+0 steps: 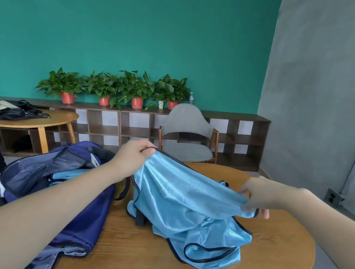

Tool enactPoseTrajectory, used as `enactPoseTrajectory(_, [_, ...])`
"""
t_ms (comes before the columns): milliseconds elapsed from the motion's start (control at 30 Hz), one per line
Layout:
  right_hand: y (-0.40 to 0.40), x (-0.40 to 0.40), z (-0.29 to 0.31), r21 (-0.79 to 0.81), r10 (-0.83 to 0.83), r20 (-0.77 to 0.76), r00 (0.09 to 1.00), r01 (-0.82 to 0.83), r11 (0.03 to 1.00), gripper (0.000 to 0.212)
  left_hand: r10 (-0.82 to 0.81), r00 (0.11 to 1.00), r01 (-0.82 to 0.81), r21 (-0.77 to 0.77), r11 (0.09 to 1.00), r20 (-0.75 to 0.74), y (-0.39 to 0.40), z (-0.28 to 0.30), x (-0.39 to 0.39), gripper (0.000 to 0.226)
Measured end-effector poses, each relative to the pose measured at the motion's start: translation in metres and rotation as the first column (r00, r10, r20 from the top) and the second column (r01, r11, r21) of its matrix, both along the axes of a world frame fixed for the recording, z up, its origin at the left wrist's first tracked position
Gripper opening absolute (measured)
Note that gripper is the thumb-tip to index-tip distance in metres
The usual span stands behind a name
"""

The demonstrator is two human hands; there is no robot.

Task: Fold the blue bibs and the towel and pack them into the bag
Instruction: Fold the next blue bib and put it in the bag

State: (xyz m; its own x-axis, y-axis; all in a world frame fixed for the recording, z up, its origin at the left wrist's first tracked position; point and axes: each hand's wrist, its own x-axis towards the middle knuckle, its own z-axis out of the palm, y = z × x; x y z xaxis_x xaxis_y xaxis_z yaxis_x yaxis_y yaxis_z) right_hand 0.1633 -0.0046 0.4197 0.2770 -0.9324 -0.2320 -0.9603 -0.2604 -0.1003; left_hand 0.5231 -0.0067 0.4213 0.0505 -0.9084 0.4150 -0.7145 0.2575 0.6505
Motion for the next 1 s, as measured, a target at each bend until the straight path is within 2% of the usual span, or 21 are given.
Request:
enactPoseTrajectory(67, [-0.004, -0.001, -0.001, 0.033, -0.019, -0.032, 0.999, 0.020, 0.999, 0.041, 0.024, 1.000, -0.024, 0.001, 1.000, -0.006, -0.007, 0.005, 0.009, 0.010])
enactPoseTrajectory(133, [-0.014, -0.002, -0.004, -0.020, -0.045, 0.004, 0.999, 0.045, 0.999, 0.026, 0.016, 0.999, -0.018, 0.078, 0.997, 0.035, -0.020, 0.006, 0.020, 0.006])
enactPoseTrajectory(200, [-0.028, -0.004, -0.006, -0.125, -0.083, 0.110, 0.991, 0.096, 0.988, 0.028, -0.003, 0.998, -0.005, 0.130, 0.991, 0.063, -0.033, 0.010, 0.029, 0.003])
enactPoseTrajectory(267, [-0.040, -0.005, -0.004, -0.200, -0.122, 0.261, 0.958, 0.177, 0.964, 0.036, 0.022, 0.998, -0.028, 0.099, 0.995, 0.058, -0.044, 0.019, 0.036, 0.008])
enactPoseTrajectory(400, [-0.054, -0.004, 0.014, -0.272, -0.112, 0.612, 0.783, 0.341, 0.900, 0.036, 0.105, 0.994, -0.105, -0.028, 0.994, -0.028, -0.054, 0.048, 0.041, 0.007])
enactPoseTrajectory(500, [-0.048, -0.002, 0.032, -0.191, -0.100, 0.811, 0.576, 0.423, 0.886, 0.025, 0.108, 0.990, -0.115, -0.081, 0.990, -0.095, -0.048, 0.060, 0.049, 0.015])
enactPoseTrajectory(567, [-0.042, -0.007, 0.034, -0.135, -0.104, 0.863, 0.494, 0.423, 0.896, 0.024, 0.096, 0.988, -0.107, -0.079, 0.991, -0.125, -0.036, 0.058, 0.053, 0.015])
enactPoseTrajectory(633, [-0.033, -0.018, 0.025, -0.157, -0.084, 0.843, 0.531, 0.392, 0.907, 0.027, 0.066, 0.993, -0.072, -0.057, 0.996, -0.101, -0.016, 0.043, 0.052, 0.009])
enactPoseTrajectory(733, [-0.014, -0.039, -0.007, -0.249, -0.050, 0.698, 0.714, 0.307, 0.918, 0.023, -0.022, 0.998, 0.022, 0.008, 1.000, -0.055, 0.024, -0.004, 0.042, 0.011])
enactPoseTrajectory(833, [0.012, -0.058, -0.050, -0.266, -0.063, 0.461, 0.885, 0.205, 0.942, 0.018, -0.109, 0.991, 0.098, 0.122, 0.988, 0.084, 0.068, -0.074, 0.032, 0.022])
enactPoseTrajectory(900, [0.028, -0.070, -0.081, -0.210, -0.095, 0.325, 0.941, 0.170, 0.963, 0.017, -0.178, 0.971, 0.149, 0.174, 0.973, 0.162, 0.088, -0.117, 0.029, 0.034])
enactPoseTrajectory(1000, [0.046, -0.079, -0.113, -0.160, -0.128, 0.246, 0.961, 0.170, 0.972, 0.014, -0.213, 0.948, 0.163, 0.212, 0.964, 0.238, 0.105, -0.152, 0.026, 0.037])
